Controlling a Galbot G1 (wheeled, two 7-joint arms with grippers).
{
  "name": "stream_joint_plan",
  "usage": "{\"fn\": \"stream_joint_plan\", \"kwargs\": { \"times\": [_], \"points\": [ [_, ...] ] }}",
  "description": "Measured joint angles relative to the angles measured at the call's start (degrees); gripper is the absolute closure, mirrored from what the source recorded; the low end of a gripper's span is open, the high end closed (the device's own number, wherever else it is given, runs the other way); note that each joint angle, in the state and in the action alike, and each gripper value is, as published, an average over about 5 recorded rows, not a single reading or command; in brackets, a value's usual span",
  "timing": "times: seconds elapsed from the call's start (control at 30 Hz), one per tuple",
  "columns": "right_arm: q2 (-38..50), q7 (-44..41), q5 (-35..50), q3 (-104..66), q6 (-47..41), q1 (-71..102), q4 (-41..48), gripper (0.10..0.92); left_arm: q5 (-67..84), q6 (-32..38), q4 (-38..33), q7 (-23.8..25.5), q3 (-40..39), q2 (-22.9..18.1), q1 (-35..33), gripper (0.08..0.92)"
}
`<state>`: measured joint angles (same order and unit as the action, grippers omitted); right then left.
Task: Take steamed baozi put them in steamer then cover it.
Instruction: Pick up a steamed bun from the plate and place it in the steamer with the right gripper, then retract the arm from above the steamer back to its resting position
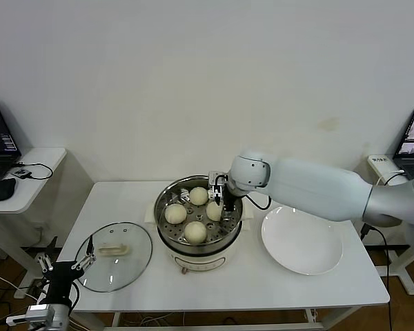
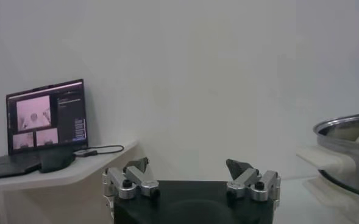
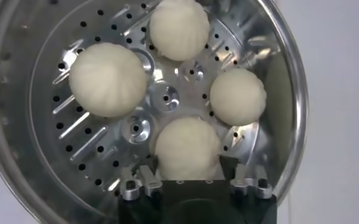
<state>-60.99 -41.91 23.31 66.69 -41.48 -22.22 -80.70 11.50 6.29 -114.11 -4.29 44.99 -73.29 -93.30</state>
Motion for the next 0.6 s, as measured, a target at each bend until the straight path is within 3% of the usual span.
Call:
{"fn": "stream_joint_plan", "kwargs": {
  "times": [0.33, 0.6],
  "points": [
    [6.49, 4.86, 3.83, -3.14, 0.28, -1.28, -7.58, 0.202, 0.04, -0.66, 0.43, -0.69, -0.13, 0.18, 0.82, 0.177],
    [17.37, 23.30, 6.54, -12.29, 8.36, 10.75, -16.86, 0.203, -1.06, -2.27, 1.17, -2.77, -0.40, 0.55, 1.87, 0.177]
  ]
}}
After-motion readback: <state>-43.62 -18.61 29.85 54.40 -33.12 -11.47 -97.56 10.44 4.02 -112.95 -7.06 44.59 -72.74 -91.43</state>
